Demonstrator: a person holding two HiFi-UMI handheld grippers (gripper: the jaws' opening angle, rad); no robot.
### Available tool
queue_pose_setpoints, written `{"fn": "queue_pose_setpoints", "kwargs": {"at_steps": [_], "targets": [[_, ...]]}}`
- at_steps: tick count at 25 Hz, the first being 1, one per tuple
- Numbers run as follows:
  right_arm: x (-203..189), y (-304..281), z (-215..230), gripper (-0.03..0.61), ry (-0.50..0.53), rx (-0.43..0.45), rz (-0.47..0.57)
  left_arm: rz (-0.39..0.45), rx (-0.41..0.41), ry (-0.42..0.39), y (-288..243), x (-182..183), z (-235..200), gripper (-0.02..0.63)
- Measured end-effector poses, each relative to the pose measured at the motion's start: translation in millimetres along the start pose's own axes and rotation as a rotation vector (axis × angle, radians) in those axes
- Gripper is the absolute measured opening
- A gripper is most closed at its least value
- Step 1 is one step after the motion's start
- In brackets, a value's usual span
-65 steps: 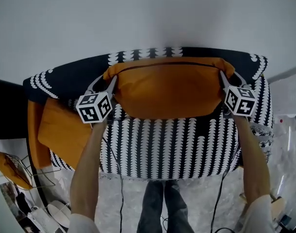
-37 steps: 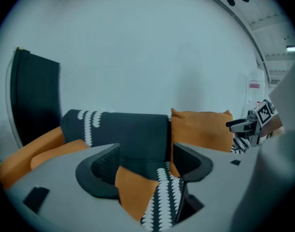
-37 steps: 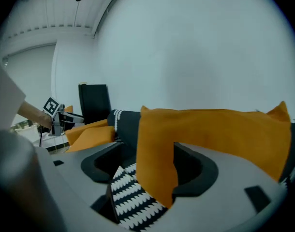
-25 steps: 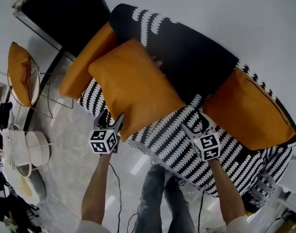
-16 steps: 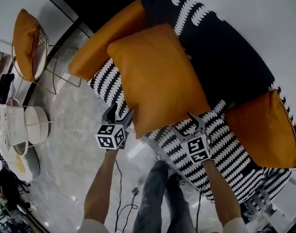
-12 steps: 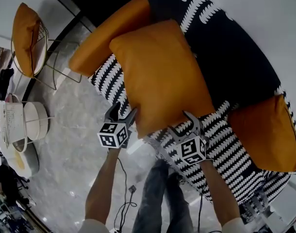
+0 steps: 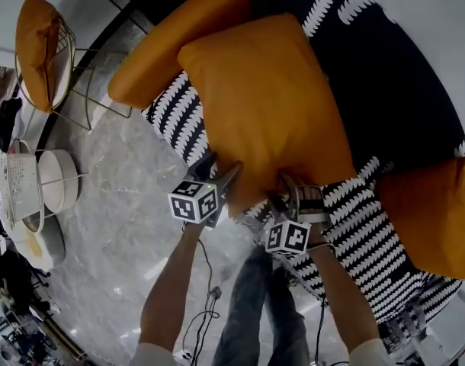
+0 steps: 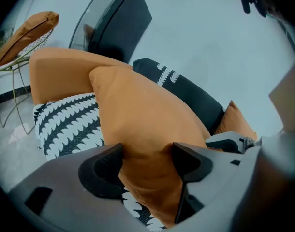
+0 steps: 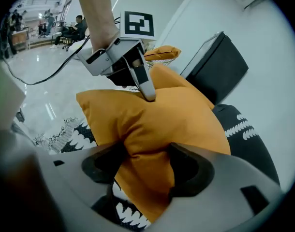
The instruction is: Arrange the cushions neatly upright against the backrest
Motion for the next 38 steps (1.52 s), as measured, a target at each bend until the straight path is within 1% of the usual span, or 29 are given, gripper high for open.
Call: {"fn": "queue_pose_setpoints", "kwargs": {"at_steps": [3,5,7,8,10,11,13,16,18,19,21,22,23,24,26,28,29,30,31,32,33,34,35,36,38], "targets": [[6,-2,4,0.279,-0.055,0.007,0.002,0.015,-0.04,0.032,2,2,-7,0.325],[4,3,7,0.268,-0.068,-0.002,0.031,0.025,-0.05,0.03,2,3,-7,0.302],[3,21,-1,0.284,-0.037,-0.047,0.077,0.031,-0.058,0.029,3,2,-4,0.294],[4,32,-11,0.289,-0.007,-0.064,0.098,0.036,-0.066,0.032,3,2,-1,0.28],[9,46,-37,0.35,0.078,-0.059,0.122,0.052,-0.088,0.048,3,7,4,0.244],[13,48,-48,0.367,0.122,-0.057,0.122,0.059,-0.103,0.058,2,12,8,0.238],[20,47,-57,0.39,0.167,-0.094,0.093,0.069,-0.138,0.062,0,22,19,0.225],[25,39,-43,0.399,0.136,-0.202,0.046,0.098,-0.184,0.046,2,33,37,0.205],[25,37,-27,0.397,0.103,-0.258,0.056,0.122,-0.21,0.055,4,41,44,0.198],[24,37,-19,0.397,0.089,-0.273,0.067,0.127,-0.224,0.058,3,45,48,0.198],[24,40,-7,0.394,0.059,-0.27,0.081,0.129,-0.243,0.045,3,54,55,0.198],[23,42,-3,0.352,0.037,-0.259,0.084,0.129,-0.246,0.029,2,57,58,0.198],[21,44,2,0.279,0.012,-0.245,0.086,0.128,-0.248,0.009,1,59,62,0.198],[19,46,6,0.235,-0.014,-0.232,0.087,0.125,-0.249,-0.012,0,61,66,0.198],[14,51,18,0.165,-0.072,-0.215,0.089,0.122,-0.254,-0.051,-2,62,73,0.199],[11,57,29,0.133,-0.13,-0.212,0.092,0.157,-0.26,-0.066,0,63,77,0.209],[9,59,34,0.129,-0.16,-0.215,0.096,0.204,-0.257,-0.054,3,63,76,0.218],[8,62,38,0.127,-0.19,-0.219,0.101,0.275,-0.243,-0.025,10,62,73,0.224],[6,66,41,0.124,-0.219,-0.223,0.106,0.36,-0.21,0.024,20,60,65,0.224],[4,69,46,0.124,-0.25,-0.226,0.113,0.443,-0.16,0.087,31,57,54,0.224],[2,74,51,0.123,-0.286,-0.229,0.121,0.507,-0.1,0.151,40,53,40,0.224],[0,78,57,0.123,-0.321,-0.232,0.132,0.536,-0.045,0.203,45,47,25,0.224],[-2,82,63,0.123,-0.349,-0.233,0.144,0.523,0.001,0.225,45,39,11,0.224],[-2,86,68,0.123,-0.369,-0.232,0.155,0.471,0.036,0.208,40,31,1,0.222],[-3,94,75,0.121,-0.398,-0.22,0.181,0.314,0.064,0.102,17,21,-1,0.224]]}}
Point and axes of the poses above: the fingertips, and each gripper's own axes: y backward along the fingers, z to its right, x out of its top, the point moved 10 cm from there along y, backward along the fingers, and after that the axes turned 6 degrees about y, right-handed, at the moved point
